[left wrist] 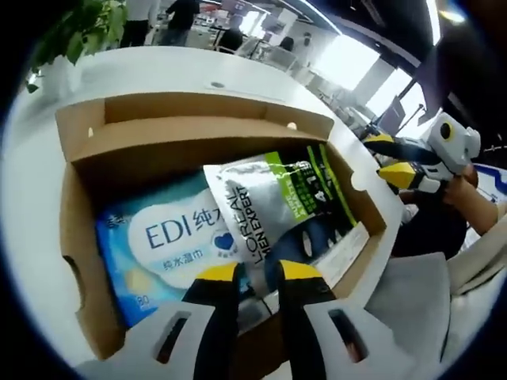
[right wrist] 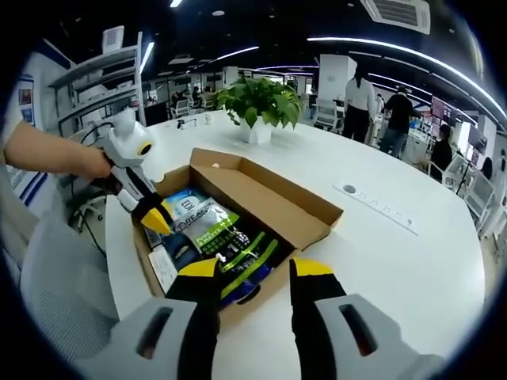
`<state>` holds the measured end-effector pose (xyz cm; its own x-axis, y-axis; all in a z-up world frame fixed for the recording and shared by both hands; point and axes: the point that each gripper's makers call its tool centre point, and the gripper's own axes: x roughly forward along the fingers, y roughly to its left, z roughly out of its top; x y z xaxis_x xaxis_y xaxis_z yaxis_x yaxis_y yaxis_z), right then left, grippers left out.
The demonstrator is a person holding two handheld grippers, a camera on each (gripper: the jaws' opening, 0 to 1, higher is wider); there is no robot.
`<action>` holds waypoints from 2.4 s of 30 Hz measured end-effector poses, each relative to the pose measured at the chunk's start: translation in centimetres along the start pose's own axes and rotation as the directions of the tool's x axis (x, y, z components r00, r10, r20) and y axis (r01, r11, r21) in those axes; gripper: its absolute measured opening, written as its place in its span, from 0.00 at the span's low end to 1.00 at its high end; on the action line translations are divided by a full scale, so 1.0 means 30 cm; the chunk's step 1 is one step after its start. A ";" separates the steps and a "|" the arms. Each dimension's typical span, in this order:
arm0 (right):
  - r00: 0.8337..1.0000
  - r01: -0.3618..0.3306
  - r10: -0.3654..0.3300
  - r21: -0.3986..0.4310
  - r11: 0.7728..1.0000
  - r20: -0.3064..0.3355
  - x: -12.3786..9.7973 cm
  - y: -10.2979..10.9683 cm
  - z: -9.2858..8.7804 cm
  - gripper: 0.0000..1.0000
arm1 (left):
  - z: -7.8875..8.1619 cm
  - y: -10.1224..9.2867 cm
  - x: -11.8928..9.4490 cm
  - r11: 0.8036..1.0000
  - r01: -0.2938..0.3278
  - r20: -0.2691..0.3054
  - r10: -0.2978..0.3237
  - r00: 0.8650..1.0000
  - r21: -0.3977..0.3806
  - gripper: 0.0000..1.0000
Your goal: Operate the shoe box by opening the lid, removing the specified soft item, and placing it in the target area until the item is outside and the box remains undamaged.
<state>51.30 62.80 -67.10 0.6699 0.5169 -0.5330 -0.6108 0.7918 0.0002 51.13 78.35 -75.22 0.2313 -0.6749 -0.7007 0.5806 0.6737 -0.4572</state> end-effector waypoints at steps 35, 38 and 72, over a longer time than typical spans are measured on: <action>0.993 -0.080 0.083 0.041 0.996 -0.083 0.163 0.084 -0.029 0.31 | 0.008 0.024 -0.095 0.996 -0.058 0.069 0.063 0.996 -0.073 0.00; 0.991 -0.083 0.087 0.046 0.996 -0.097 0.191 0.084 -0.035 0.31 | 0.011 0.034 -0.102 0.995 -0.066 0.069 0.071 0.995 -0.069 0.00; 0.970 -0.149 0.170 0.126 0.981 -0.172 0.259 0.174 -0.072 0.21 | 0.009 0.094 -0.084 0.995 -0.090 0.057 0.092 0.994 -0.037 0.00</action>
<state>52.39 70.25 -73.07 0.4738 0.5800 -0.6627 -0.6461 0.7403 0.1860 52.39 81.87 -74.61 0.3280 -0.6261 -0.7074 0.5279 0.7425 -0.4124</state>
